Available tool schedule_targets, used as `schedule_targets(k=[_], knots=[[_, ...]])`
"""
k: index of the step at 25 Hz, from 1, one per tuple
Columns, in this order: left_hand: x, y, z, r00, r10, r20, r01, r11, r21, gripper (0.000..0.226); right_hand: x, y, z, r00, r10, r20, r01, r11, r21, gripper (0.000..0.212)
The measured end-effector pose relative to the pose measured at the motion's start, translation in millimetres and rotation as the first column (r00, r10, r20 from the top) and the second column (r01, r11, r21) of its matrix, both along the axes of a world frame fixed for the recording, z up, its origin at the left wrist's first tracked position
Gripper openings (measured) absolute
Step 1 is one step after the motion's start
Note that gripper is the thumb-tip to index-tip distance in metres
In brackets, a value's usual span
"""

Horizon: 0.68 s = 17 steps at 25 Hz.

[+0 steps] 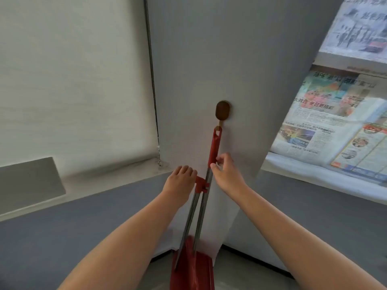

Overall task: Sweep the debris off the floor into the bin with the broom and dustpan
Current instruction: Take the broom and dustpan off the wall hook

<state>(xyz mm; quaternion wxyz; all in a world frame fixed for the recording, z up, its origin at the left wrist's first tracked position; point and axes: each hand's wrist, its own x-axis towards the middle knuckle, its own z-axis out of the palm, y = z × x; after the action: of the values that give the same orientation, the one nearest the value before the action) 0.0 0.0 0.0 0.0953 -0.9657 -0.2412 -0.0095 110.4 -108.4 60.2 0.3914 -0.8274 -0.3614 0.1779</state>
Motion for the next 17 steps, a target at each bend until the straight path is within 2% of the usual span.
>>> schedule_targets(k=[3, 6, 9, 12, 13, 15, 16, 17], knots=[[23, 14, -14, 0.997, -0.044, -0.066, 0.038, 0.996, -0.075, 0.051, 14, 21, -6, 0.982, -0.127, -0.143, 0.138, 0.988, 0.073, 0.026], [40, 17, -11, 0.992, -0.021, -0.121, -0.009, 0.971, -0.240, 0.039, 12, 26, -18, 0.988, -0.103, -0.113, 0.113, 0.990, 0.087, 0.021], [40, 13, -1, 0.973, -0.010, -0.230, -0.070, 0.939, -0.336, 0.026, 5, 26, -22, 0.990, -0.095, -0.108, 0.112, 0.980, 0.162, 0.016], [27, 6, 11, 0.978, 0.035, -0.204, -0.125, 0.886, -0.447, 0.024, 0, 16, -8, 0.987, -0.016, -0.158, 0.055, 0.968, 0.243, 0.009], [20, 2, 15, 0.980, 0.070, -0.184, -0.157, 0.842, -0.516, 0.027, -5, 8, -2, 0.983, 0.023, -0.180, 0.026, 0.964, 0.266, 0.005], [4, -18, 21, 0.971, 0.178, -0.158, -0.236, 0.641, -0.730, 0.033, -23, -11, 6, 0.958, 0.066, -0.278, 0.028, 0.947, 0.320, 0.006], [-5, -37, 21, 0.961, 0.226, -0.162, -0.263, 0.551, -0.792, 0.034, -35, -24, 10, 0.925, 0.046, -0.376, 0.093, 0.936, 0.341, 0.011], [-15, -57, 18, 0.960, 0.245, -0.138, -0.252, 0.534, -0.807, 0.032, -44, -38, 14, 0.872, 0.005, -0.490, 0.190, 0.917, 0.349, 0.018]])
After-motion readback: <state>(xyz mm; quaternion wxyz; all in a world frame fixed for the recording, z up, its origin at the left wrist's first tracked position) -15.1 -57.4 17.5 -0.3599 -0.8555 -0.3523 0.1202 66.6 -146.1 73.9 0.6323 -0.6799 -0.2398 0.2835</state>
